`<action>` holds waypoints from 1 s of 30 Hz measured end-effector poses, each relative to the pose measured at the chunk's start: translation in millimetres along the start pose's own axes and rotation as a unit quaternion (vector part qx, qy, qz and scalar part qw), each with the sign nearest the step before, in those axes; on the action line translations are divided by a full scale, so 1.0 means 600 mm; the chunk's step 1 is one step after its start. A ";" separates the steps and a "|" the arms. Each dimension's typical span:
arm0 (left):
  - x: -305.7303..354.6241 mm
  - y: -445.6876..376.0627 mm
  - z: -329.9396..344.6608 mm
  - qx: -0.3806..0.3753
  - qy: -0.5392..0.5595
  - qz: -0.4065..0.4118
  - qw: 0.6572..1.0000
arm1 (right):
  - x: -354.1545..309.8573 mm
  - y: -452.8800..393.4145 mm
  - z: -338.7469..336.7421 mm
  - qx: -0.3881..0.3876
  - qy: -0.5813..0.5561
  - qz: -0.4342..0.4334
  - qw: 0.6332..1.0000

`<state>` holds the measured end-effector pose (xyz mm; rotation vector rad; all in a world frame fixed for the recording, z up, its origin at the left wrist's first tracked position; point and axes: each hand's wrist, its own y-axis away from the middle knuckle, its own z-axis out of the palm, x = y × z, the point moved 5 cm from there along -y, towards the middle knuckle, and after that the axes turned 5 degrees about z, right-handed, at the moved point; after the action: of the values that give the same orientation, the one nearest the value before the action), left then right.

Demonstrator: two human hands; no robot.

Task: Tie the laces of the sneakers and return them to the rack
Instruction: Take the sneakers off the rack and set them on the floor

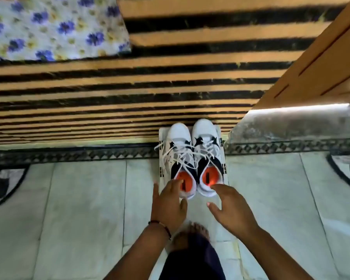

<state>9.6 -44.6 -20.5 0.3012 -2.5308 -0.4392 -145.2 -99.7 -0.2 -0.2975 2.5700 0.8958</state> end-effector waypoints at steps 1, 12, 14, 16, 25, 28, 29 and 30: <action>-0.006 -0.014 0.018 -0.017 -0.020 0.002 1.000 | 0.011 -0.018 0.018 -0.008 0.017 -0.008 1.000; -0.028 -0.098 0.127 -0.163 -0.160 0.006 0.973 | 0.037 -0.132 0.095 -0.049 0.138 -0.045 0.988; -0.020 -0.103 0.128 -0.164 -0.190 -0.005 0.968 | 0.034 -0.138 0.093 -0.065 0.150 -0.027 0.986; -0.014 -0.101 0.128 -0.150 -0.206 -0.014 0.967 | 0.030 -0.135 0.084 -0.057 0.168 -0.030 0.984; 0.014 -0.049 0.116 -0.050 -0.200 -0.038 0.978 | 0.020 -0.087 0.083 -0.018 0.216 -0.066 0.974; 0.012 -0.002 0.125 -0.075 -0.195 -0.025 0.978 | 0.031 -0.048 0.104 -0.008 0.242 -0.066 0.968; 0.011 0.015 0.130 -0.095 -0.183 -0.027 0.978 | 0.031 -0.031 0.105 0.015 0.245 -0.070 0.967; 0.010 0.033 0.136 -0.109 -0.179 -0.027 0.978 | 0.032 -0.012 0.116 0.016 0.249 -0.074 0.966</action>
<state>-42.8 -8.0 -75.3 0.2222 -2.7909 -0.8508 -139.1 -62.3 -62.4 -0.7810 2.9561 0.8014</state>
